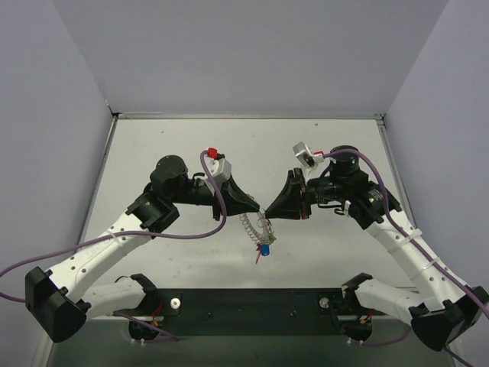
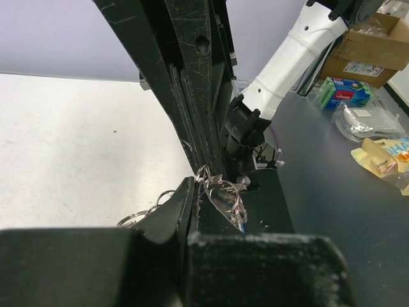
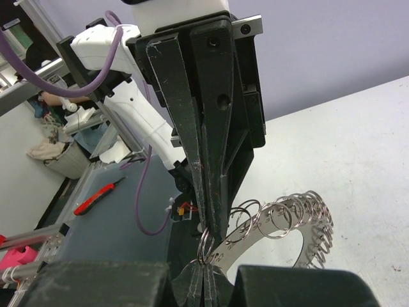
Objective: Put the keys on the keyring
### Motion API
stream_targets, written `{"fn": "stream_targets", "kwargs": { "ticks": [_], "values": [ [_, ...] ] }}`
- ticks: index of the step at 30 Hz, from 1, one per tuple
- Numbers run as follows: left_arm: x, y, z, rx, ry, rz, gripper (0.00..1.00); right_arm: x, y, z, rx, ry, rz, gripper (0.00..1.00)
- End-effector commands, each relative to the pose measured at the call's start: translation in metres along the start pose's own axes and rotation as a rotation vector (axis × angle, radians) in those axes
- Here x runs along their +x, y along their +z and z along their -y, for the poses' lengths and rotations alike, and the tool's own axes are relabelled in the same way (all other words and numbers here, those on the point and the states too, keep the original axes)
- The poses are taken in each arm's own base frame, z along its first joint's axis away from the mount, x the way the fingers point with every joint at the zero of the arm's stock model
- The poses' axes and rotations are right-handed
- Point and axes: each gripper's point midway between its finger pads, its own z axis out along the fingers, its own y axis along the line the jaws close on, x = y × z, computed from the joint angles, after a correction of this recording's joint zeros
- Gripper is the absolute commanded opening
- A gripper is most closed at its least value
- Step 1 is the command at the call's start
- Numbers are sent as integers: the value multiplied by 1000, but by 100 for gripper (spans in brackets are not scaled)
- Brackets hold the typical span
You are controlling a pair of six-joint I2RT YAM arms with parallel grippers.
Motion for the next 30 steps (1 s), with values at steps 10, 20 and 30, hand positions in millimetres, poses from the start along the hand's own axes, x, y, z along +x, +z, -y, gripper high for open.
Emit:
{"fn": "stream_targets", "kwargs": {
  "ticks": [10,20,30],
  "values": [
    [-55,-1,18,63,115,191,0,-4,4,-1,-31,-41,5,0],
    [-53,1,16,72,108,190,0,-3,6,5,-14,-40,13,6],
    [-44,5,10,61,81,177,0,-9,10,9,58,-69,43,18]
  ]
}}
